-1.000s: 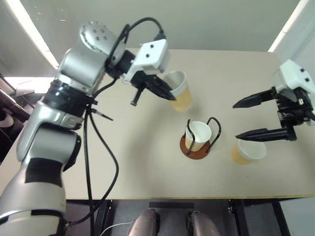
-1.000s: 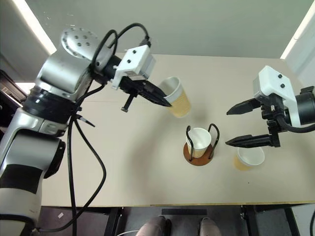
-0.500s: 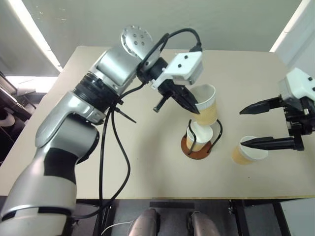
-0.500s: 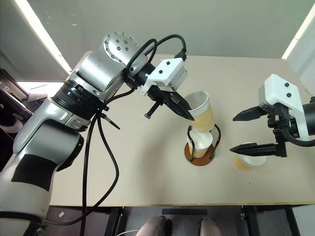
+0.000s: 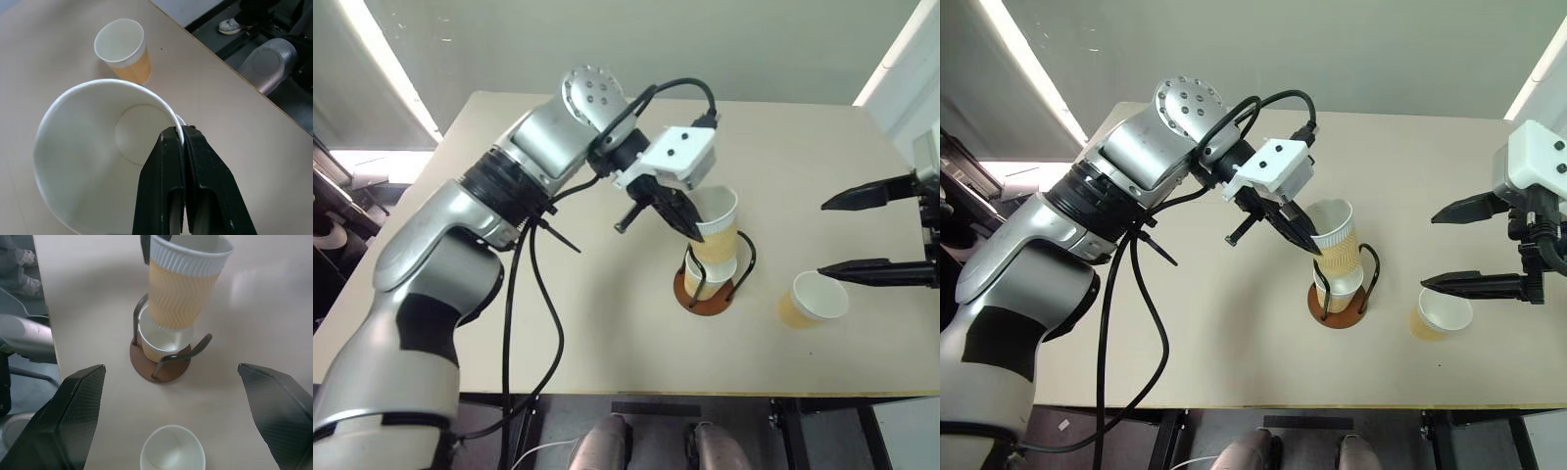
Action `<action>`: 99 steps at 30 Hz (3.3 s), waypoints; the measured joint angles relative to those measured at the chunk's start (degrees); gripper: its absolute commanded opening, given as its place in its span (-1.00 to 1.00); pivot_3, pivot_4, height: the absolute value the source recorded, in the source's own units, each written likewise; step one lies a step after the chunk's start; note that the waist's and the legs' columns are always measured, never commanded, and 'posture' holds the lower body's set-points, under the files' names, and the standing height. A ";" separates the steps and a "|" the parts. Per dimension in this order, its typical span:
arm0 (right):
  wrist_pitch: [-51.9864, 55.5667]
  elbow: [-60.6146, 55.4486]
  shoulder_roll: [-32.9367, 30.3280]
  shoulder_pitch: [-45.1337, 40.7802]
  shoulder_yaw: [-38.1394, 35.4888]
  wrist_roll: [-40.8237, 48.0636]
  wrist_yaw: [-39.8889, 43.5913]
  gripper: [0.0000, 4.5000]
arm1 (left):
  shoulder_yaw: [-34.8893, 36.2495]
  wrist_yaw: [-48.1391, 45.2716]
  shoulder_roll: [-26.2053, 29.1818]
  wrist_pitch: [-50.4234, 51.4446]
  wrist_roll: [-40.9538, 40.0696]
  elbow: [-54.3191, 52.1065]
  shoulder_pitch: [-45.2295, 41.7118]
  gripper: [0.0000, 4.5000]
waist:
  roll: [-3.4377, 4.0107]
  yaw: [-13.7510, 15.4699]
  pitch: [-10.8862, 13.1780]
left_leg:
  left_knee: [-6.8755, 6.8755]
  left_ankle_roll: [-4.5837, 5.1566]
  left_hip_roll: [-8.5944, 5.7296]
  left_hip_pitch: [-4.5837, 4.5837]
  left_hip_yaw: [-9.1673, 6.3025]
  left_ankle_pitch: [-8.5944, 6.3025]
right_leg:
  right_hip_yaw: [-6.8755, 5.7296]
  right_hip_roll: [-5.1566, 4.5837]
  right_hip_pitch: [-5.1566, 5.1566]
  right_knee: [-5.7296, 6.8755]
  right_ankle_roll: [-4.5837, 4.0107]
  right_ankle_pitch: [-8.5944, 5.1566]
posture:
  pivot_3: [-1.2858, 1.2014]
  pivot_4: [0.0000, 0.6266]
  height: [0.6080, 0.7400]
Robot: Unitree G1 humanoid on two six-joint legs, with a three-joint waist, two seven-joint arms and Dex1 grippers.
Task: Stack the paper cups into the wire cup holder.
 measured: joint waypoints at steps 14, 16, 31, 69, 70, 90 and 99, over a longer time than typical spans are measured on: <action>-0.18 -0.05 -0.21 0.83 -0.26 0.56 -1.11 1.00 | -2.68 0.00 -1.45 -5.71 2.95 1.04 0.00 -0.98 | 0.00 0.09 0.00 | 0.05 0.01 0.00 0.01 0.03 -0.01 | 0.03 0.01 0.00 0.05 0.04 0.00 | 0.03 -0.52 1.00; -0.17 -0.22 -0.21 1.02 -0.33 0.65 -1.33 1.00 | -2.68 0.00 -1.54 -6.46 3.43 1.74 -0.02 -0.98 | 0.00 0.09 0.00 | 0.05 0.01 0.00 0.01 0.04 -0.01 | 0.03 0.01 0.00 0.05 0.04 0.00 | 0.03 -0.52 1.00; -1.43 -0.40 0.01 1.74 -0.37 0.90 -2.28 1.00 | -2.68 -0.01 -3.09 -10.28 9.30 6.99 -0.01 -0.98 | 0.00 0.15 0.00 | 0.07 0.03 0.00 0.00 0.05 -0.02 | 0.03 0.00 -0.01 0.07 0.05 0.00 | 0.03 -0.52 1.00; -1.59 -1.32 -0.48 5.83 -2.34 1.65 -3.95 1.00 | 7.76 -0.12 -11.32 -8.36 13.70 13.35 -1.02 0.99 | 0.00 0.46 0.00 | 0.15 0.07 0.00 -0.04 0.07 -0.04 | 0.03 0.00 -0.01 0.38 0.08 0.00 | 0.03 -0.52 1.00; -1.60 -1.72 -0.41 6.60 -2.43 1.55 -4.23 1.00 | 9.44 -0.13 -11.64 -7.02 13.40 13.45 -1.31 0.99 | 0.00 0.46 0.00 | 0.15 0.07 0.00 -0.03 0.11 -0.04 | 0.04 0.00 -0.01 0.39 0.09 0.00 | 0.03 -0.52 1.00; -8.46 -11.46 2.26 28.87 -1.42 -11.61 -8.34 1.00 | 27.33 0.23 3.12 14.97 10.18 -0.06 8.93 0.99 | 0.01 0.42 -0.01 | 0.40 0.10 -0.02 0.01 0.11 -0.03 | 0.08 0.03 -0.02 0.29 0.12 -0.01 | 0.03 -0.52 1.00; -17.01 -5.89 2.02 32.61 2.69 -20.96 -7.14 1.00 | 30.62 2.08 3.71 19.80 11.65 -5.52 12.22 0.99 | 0.01 0.02 -0.01 | 0.53 0.12 -0.01 0.28 0.16 -0.04 | 0.14 0.02 0.17 0.53 0.15 0.01 | 0.03 -0.52 1.00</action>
